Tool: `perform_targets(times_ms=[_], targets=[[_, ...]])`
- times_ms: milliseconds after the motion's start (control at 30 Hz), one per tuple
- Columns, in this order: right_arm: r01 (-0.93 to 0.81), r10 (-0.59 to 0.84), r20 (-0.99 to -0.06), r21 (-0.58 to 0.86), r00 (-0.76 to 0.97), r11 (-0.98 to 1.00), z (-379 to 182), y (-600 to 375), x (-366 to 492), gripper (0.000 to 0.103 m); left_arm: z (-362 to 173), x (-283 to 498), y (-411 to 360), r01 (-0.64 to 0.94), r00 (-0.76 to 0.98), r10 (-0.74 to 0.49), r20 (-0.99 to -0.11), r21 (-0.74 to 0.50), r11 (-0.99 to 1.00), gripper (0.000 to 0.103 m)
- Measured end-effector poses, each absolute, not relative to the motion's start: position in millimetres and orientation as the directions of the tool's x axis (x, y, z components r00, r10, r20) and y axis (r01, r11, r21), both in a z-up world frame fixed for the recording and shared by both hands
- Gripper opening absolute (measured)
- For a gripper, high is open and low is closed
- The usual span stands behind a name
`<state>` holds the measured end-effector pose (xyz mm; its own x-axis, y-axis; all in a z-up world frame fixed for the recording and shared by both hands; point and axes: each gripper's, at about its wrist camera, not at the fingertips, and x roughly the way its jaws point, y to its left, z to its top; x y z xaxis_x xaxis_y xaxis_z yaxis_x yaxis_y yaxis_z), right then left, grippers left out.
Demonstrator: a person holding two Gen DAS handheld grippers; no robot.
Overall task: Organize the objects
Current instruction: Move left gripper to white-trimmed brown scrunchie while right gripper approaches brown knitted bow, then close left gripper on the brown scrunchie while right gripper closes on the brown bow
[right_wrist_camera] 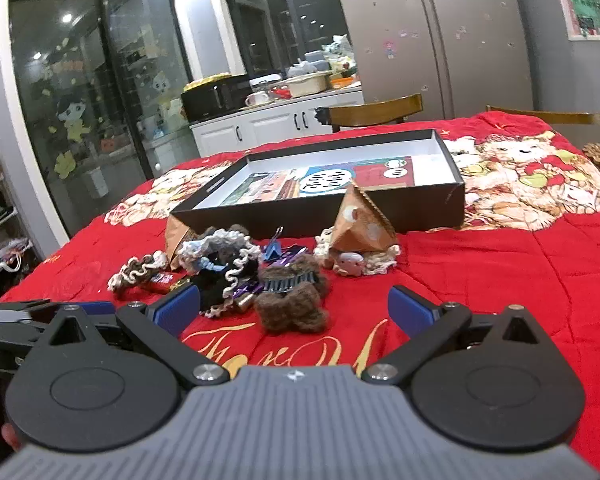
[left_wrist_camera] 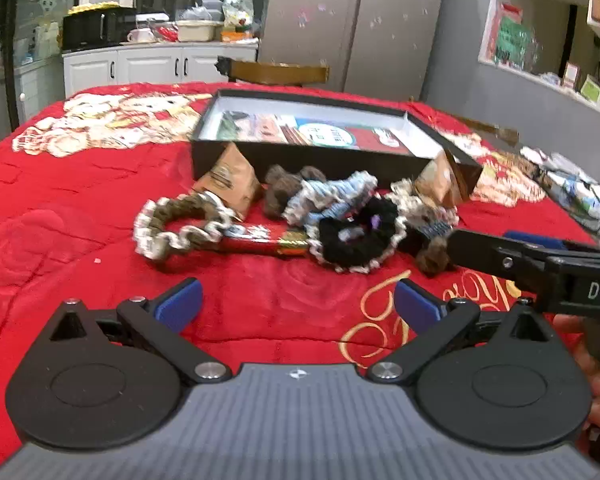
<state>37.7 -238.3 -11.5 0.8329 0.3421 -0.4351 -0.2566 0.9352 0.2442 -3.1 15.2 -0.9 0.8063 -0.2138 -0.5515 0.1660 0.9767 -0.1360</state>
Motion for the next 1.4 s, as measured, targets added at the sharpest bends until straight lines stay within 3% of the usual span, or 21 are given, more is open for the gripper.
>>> perform_targets(times_ms=[367, 467, 567, 667, 733, 767, 833, 933, 1067, 1267, 1333, 1400], targets=[[-0.257, 0.365, -0.415, 0.294, 0.834, 0.921, -12.5, -234.3, 44.7, 0.103, 8.7, 22.4, 51.6, 0.052, 0.828, -0.103, -0.552, -0.108, 0.993, 0.102], [-0.254, 0.394, -0.390, 0.362, 0.832, 0.897, -12.1, -238.1, 48.5, 0.103, 9.4, 32.5, 58.5, 0.031, 0.827, -0.087, -0.556, -0.108, 0.994, 0.099], [-0.219, 0.360, -0.431, 0.343, 0.827, 0.913, -13.2, -232.2, 58.0, 0.103, 8.4, 41.9, 62.9, 0.016, 0.828, -0.074, -0.555, -0.109, 0.994, 0.089], [-0.223, 0.361, -0.450, 0.331, 0.817, 0.917, -16.2, -227.1, 65.9, 0.096, 4.1, 47.8, 64.0, -0.012, 0.832, -0.034, -0.554, -0.080, 0.997, 0.068], [-0.221, 0.378, -0.475, 0.355, 0.795, 0.909, -20.6, -226.5, 72.0, 0.084, 2.3, 48.4, 64.0, -0.023, 0.839, -0.020, -0.544, -0.071, 0.997, 0.062], [-0.219, 0.382, -0.487, 0.359, 0.786, 0.907, -22.6, -225.9, 73.5, 0.081, 2.0, 47.2, 63.2, -0.020, 0.842, -0.019, -0.540, -0.066, 0.998, 0.054], [-0.214, 0.377, -0.508, 0.350, 0.775, 0.912, -24.8, -223.2, 75.8, 0.067, 1.2, 44.4, 59.6, -0.022, 0.847, -0.006, -0.531, -0.046, 0.999, 0.053], [-0.230, 0.387, -0.510, 0.344, 0.768, 0.910, -25.4, -219.5, 76.0, 0.060, -0.2, 42.3, 62.9, -0.033, 0.845, -0.011, -0.534, -0.073, 0.997, 0.053], [-0.227, 0.375, -0.523, 0.326, 0.765, 0.918, -25.7, -214.7, 76.1, 0.056, -3.2, 40.7, 74.4, -0.091, 0.837, 0.000, -0.547, -0.139, 0.986, 0.057], [-0.216, 0.358, -0.530, 0.312, 0.769, 0.925, -25.6, -213.5, 76.7, 0.052, -3.8, 39.9, 69.9, -0.089, 0.833, 0.006, -0.553, -0.123, 0.988, 0.063], [-0.205, 0.352, -0.530, 0.317, 0.772, 0.926, -26.1, -214.9, 76.7, 0.046, -4.0, 39.4, 71.4, -0.086, 0.833, -0.002, -0.553, -0.133, 0.987, 0.062], [-0.194, 0.338, -0.533, 0.309, 0.776, 0.931, -26.1, -215.1, 76.0, 0.042, -3.8, 39.4, 71.7, -0.073, 0.836, -0.017, -0.549, -0.140, 0.987, 0.053]])
